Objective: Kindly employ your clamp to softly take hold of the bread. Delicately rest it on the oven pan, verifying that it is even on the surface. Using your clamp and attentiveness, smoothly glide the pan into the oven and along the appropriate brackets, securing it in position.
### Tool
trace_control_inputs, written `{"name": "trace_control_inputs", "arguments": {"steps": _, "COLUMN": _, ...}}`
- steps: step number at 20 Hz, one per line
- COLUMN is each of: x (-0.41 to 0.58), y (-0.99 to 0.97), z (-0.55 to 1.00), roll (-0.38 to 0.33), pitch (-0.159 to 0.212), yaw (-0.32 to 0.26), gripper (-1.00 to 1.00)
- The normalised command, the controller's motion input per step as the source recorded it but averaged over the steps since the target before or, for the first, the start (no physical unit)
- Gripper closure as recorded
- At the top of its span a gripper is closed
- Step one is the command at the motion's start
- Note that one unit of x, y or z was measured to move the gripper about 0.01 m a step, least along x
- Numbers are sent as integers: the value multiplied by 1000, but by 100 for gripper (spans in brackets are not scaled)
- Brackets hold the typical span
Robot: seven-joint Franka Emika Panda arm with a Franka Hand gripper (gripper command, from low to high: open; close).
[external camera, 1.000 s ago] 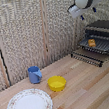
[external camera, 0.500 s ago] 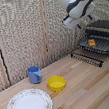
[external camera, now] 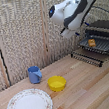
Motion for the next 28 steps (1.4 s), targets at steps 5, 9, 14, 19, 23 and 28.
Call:
{"name": "trace_control_inputs", "arguments": {"steps": 5, "x": 0, "y": -44, "z": -473, "roll": -250, "pitch": 96, "yaw": 301, "gripper": -100}}
{"name": "trace_control_inputs", "arguments": {"steps": 9, "x": 0, "y": 0, "z": -549, "roll": -138, "pitch": 188, "yaw": 318, "gripper": -100}}
{"name": "trace_control_inputs", "arguments": {"steps": 14, "x": -21, "y": -22, "z": -481, "roll": -70, "pitch": 263, "yaw": 289, "gripper": -100}}
{"name": "trace_control_inputs", "arguments": {"steps": 19, "x": -1, "y": -397, "z": -53, "roll": -70, "pitch": 147, "yaw": 225, "gripper": -100}}
{"name": "trace_control_inputs", "arguments": {"steps": 23, "x": 0, "y": -665, "z": 99, "roll": 0, "pitch": 88, "yaw": 187, "gripper": -100}}
{"name": "trace_control_inputs", "arguments": {"steps": 28, "x": -9, "y": -730, "z": 141, "roll": 10, "pitch": 114, "yaw": 146, "gripper": -100}}
